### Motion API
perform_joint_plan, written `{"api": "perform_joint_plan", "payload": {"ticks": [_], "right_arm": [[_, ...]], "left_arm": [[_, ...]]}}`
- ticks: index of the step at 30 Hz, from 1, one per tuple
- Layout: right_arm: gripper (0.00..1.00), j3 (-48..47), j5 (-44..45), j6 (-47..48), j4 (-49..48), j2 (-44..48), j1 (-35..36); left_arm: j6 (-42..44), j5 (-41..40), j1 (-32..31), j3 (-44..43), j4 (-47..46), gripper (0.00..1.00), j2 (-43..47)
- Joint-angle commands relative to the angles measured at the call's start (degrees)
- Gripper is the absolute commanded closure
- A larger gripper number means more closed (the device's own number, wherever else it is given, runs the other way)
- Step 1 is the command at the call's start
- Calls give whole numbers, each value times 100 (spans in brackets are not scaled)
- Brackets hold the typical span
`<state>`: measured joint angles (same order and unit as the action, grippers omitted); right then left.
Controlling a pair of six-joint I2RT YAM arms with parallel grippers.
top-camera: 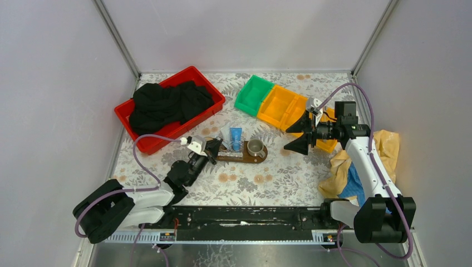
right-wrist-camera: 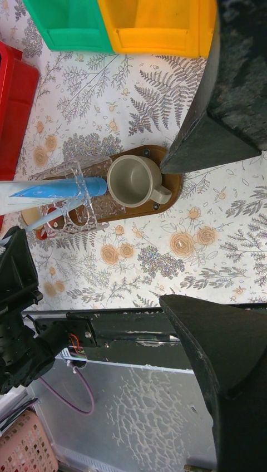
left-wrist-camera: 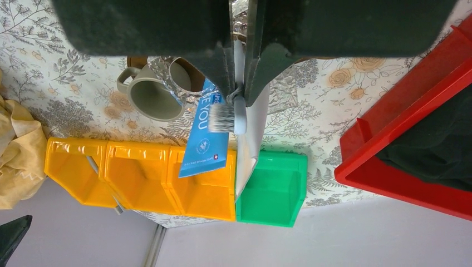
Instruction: Prepare toiletry sets of a toothbrush and toothpaste on the tray
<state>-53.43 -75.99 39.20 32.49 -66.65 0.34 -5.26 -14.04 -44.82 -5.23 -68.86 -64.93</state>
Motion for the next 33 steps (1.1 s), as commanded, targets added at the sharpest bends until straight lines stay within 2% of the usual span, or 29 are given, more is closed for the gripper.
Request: {"api": "perform_joint_plan", "payload": {"ticks": [1,9,24,30,33], "right_arm": [[14,-245,-65,114,43,-23,21],[14,-247,-65,119,47,-32,19],[14,-248,-60,138,64,-54,19],[14,-252,-64,150,75,-58,19],[14,-251,-60,149,75,-61,19]], "left_arm": [[200,13,51,126,-356,85,-35],[214,35,50,151,-294,75,42],[360,-42,46,207,-11,77,351],[376,-33,48,239,151,67,485],[382,-45,50,276,171,67,528]]}}
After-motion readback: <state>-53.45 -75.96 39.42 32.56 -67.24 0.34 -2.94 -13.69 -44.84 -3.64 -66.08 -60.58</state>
